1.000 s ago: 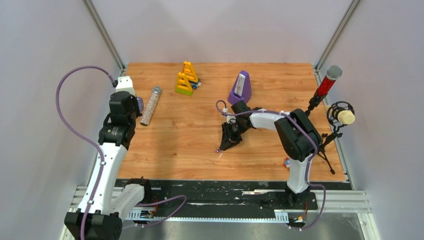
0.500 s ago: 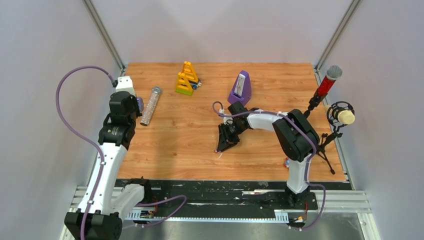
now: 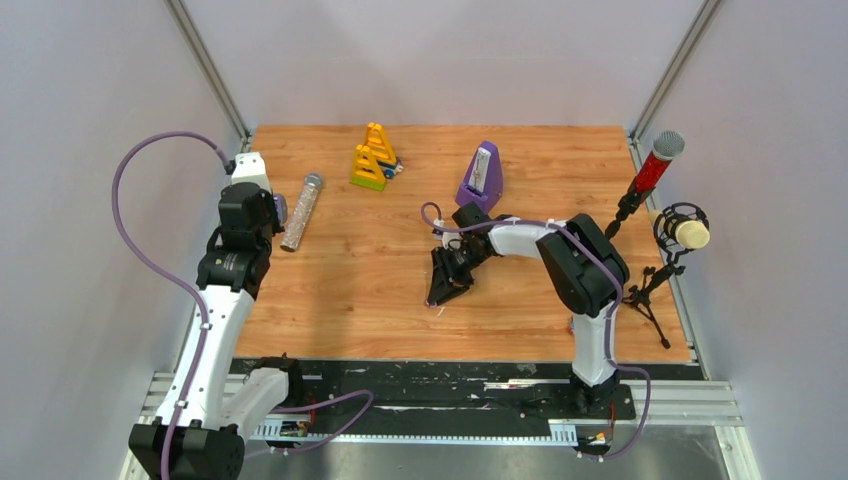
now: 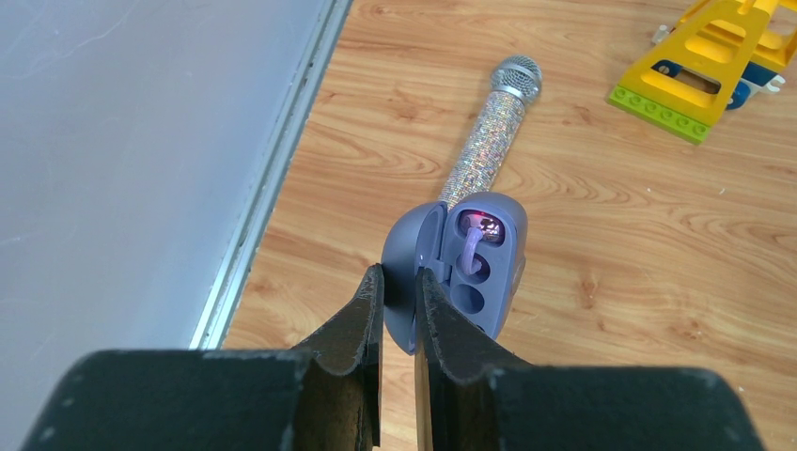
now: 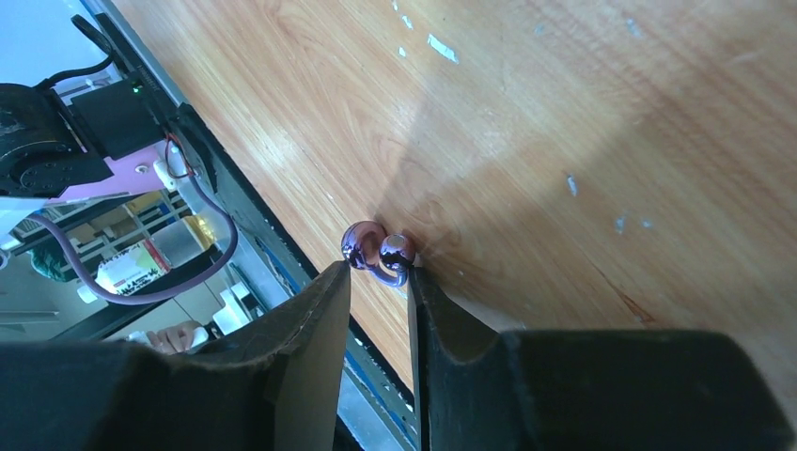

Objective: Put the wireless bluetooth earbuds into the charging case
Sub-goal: Pick up the left earbud from the center of the board.

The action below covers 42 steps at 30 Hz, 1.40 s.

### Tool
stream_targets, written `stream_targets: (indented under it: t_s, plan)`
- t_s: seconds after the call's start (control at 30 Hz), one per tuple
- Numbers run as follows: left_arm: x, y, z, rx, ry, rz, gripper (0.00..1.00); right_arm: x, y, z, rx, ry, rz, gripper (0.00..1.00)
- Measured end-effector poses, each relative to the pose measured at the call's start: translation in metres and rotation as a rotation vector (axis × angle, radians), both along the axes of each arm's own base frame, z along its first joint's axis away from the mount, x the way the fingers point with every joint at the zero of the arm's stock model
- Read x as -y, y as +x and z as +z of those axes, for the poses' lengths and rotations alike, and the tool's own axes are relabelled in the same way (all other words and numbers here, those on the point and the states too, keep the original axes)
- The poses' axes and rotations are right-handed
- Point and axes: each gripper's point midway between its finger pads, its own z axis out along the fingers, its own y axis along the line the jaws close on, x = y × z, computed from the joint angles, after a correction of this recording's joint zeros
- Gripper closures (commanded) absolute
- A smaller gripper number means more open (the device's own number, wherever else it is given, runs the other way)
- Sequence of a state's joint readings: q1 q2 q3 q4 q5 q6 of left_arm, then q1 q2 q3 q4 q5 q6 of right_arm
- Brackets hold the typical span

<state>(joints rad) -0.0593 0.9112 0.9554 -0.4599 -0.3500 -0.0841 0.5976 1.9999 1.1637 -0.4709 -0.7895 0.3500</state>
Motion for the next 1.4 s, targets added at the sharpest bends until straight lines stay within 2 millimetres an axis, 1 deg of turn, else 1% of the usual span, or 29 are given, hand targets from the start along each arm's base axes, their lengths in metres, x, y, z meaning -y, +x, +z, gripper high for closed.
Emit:
stream_targets:
  t_s: [0.27, 0.43, 0.57, 0.67, 0.8, 0.87, 0.93, 1.03, 1.1, 1.17, 1.27, 1.33, 1.4]
  plan:
    - [0.000, 0.000, 0.000, -0.001, 0.000, 0.001, 0.91, 0.002, 0.006, 0.001, -0.056, 0.024, -0.042, 0.69]
    - [0.000, 0.000, 0.000, -0.001, 0.000, 0.001, 0.91, 0.004, 0.019, 0.002, -0.082, 0.065, -0.089, 0.69]
    - [0.000, 0.000, 0.000, 0.000, 0.001, 0.002, 0.91, 0.002, 0.025, 0.003, -0.087, 0.088, -0.112, 0.69]
    - [-0.001, 0.000, 0.000, -0.001, 0.002, 0.004, 0.91, 0.002, 0.028, 0.002, -0.075, 0.090, -0.116, 0.73]
    - [-0.001, 0.000, 0.000, -0.001, 0.003, 0.006, 0.91, 0.010, 0.030, 0.002, -0.011, 0.066, -0.112, 0.77]
    - [-0.001, 0.000, 0.000, -0.001, 0.003, 0.007, 0.91, 0.018, 0.026, 0.006, 0.035, 0.054, -0.100, 0.79]
    - [-0.001, 0.000, 0.000, -0.001, 0.003, 0.006, 0.91, 0.025, 0.021, 0.015, 0.084, 0.053, -0.080, 0.80]
    - [-0.001, 0.000, 0.000, 0.000, 0.003, 0.006, 0.91, 0.029, 0.015, 0.029, 0.165, 0.073, -0.038, 0.82]
    - [-0.001, -0.001, 0.001, 0.002, 0.003, 0.006, 0.91, 0.028, 0.009, 0.035, 0.208, 0.085, -0.001, 0.82]
    - [-0.001, -0.001, 0.001, 0.004, 0.002, 0.006, 0.91, 0.023, -0.004, 0.035, 0.248, 0.087, 0.057, 0.83]
    - [-0.001, -0.002, 0.003, 0.010, 0.002, 0.005, 0.90, 0.012, -0.028, 0.029, 0.294, 0.069, 0.156, 0.83]
    - [-0.001, -0.002, 0.004, 0.014, 0.001, 0.003, 0.90, 0.005, -0.039, 0.024, 0.328, 0.049, 0.207, 0.84]
    - [-0.001, -0.003, 0.005, 0.019, 0.000, 0.002, 0.91, -0.002, -0.045, 0.019, 0.374, 0.026, 0.247, 0.84]
